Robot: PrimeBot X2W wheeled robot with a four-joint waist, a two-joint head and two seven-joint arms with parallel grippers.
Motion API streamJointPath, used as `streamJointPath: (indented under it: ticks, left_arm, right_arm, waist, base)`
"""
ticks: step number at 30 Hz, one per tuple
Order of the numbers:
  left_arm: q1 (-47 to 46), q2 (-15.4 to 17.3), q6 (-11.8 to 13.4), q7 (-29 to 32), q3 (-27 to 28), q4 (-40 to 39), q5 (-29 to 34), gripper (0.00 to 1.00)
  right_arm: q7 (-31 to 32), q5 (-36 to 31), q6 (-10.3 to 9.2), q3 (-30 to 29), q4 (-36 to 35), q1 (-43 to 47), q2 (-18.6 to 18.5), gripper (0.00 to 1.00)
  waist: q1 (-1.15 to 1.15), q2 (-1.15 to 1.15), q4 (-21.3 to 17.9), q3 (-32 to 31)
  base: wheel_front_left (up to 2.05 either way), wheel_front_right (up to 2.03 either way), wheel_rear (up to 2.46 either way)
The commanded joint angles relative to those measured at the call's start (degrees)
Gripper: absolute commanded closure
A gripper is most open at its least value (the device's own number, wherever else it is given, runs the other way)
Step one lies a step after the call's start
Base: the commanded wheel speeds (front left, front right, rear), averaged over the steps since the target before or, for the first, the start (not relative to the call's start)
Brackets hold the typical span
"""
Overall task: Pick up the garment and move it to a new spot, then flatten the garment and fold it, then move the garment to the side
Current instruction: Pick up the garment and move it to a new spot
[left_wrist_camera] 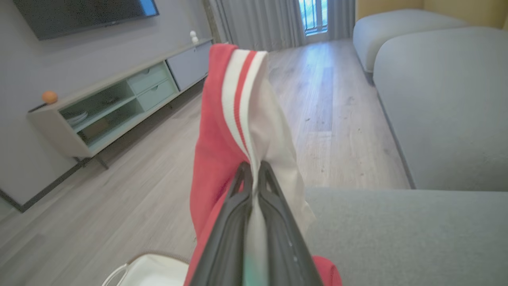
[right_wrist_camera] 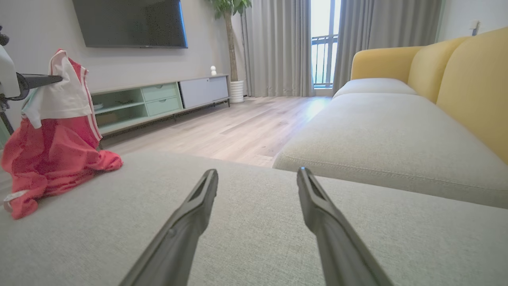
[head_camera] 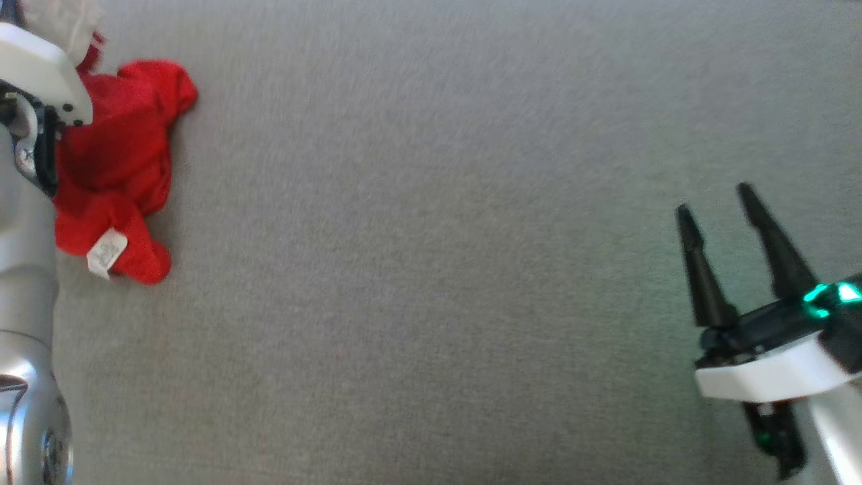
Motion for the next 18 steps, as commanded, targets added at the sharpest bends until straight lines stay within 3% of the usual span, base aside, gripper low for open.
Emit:
streamJointPath:
  ticks: [1, 8, 9, 18]
  left_arm:
    - [-3.03, 3.78, -0.26, -0.63, 0.16, -2.79, 0.71, 1.00]
    - [-3.65, 3.53, -2.29, 0.77, -2.33, -9.24, 0.64, 1.00]
    - [-3.65, 3.21, -2.80, 1.91, -2.77, -11.66, 0.00, 1.00]
    - [-2.40, -0.12, -3.84, 9.67, -4.98, -23.94, -3.97, 1.00]
  right_arm:
    - [-0.36, 0.47, 0.39, 1.24, -1.26, 0.60, 0.04, 0.00]
    - [-0.36, -0.33, 0.39, 3.07, 0.74, 3.65, 4.77, 0.00]
    - [-0.36, -0.55, 0.39, 3.31, 0.92, 4.23, 5.60, 0.00]
    - [-0.36, -0.80, 0.39, 4.15, 1.02, 3.49, 7.63, 0.00]
  waist:
    - [0.01, 0.00, -3.30, -5.95]
    - [0.01, 0.00, -10.86, -15.84]
    - [0.01, 0.00, -13.58, -17.72]
    - [0.01, 0.00, -25.41, -20.16]
  base:
    - [0.00, 0.00, 0.00]
    - [0.00, 0.00, 0.00]
    - [0.00, 0.00, 0.00]
    - [0.00, 0.00, 0.00]
